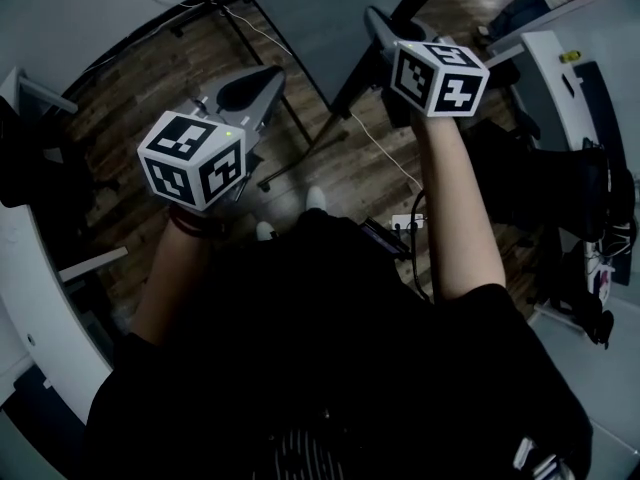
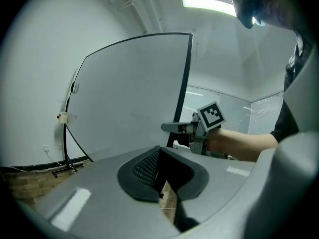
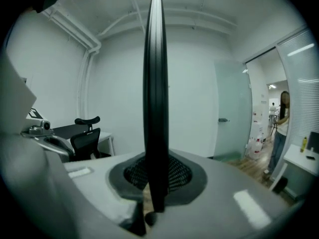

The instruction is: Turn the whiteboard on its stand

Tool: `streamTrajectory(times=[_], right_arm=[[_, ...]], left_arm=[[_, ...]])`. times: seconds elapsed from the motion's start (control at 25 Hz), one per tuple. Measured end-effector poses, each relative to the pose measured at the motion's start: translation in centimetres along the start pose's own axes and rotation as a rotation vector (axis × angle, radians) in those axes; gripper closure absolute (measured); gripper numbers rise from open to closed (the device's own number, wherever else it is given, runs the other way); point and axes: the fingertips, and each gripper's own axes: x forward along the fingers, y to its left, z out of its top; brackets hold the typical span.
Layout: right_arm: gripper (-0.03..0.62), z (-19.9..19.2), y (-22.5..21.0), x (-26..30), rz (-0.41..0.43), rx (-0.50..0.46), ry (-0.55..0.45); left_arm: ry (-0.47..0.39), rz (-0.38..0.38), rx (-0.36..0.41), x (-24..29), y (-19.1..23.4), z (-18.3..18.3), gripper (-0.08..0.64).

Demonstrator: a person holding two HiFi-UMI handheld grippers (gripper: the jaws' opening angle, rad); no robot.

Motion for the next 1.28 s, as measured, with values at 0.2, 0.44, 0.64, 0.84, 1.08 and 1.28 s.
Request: streamTrajectory(times=[0.2, 0.44, 0.64, 0.84, 1.08, 1.28], right_arm=[[0.488, -2.1, 0.2, -3.5, 0.030, 0.018, 0.031], [0.507, -3.8, 5.3, -10.3, 0.145, 0.078, -0.036], [0.560, -7.6, 10.1, -13.0, 0.236, 0.182, 0.032], [0.560, -9.5, 10.3, -15.4, 0.275, 0.305, 0.049], [0.560, -11.4, 8.7, -20.0, 0.331, 0.367, 0.055], [0.560, -14.5, 5.8, -26.3, 0.346, 0.415, 0.067]], left_arm=[[0.007, -0.014, 0.000, -0.8, -0.7, -0.7, 0.555], [0.015, -0.036, -0.013, -2.4, -1.1, -2.2, 0.555], [0.019, -0.077, -0.031, -2.3, -3.3, -3.9, 0.555], [0.018, -0.107, -0.022, -1.4, -7.3, -4.2, 0.555], [0.040, -0.095, 0.024, -0.7, -13.1, -4.2, 0.555], [0.058, -0.099, 0.045, 1.5, -20.4, -5.0, 0.555]])
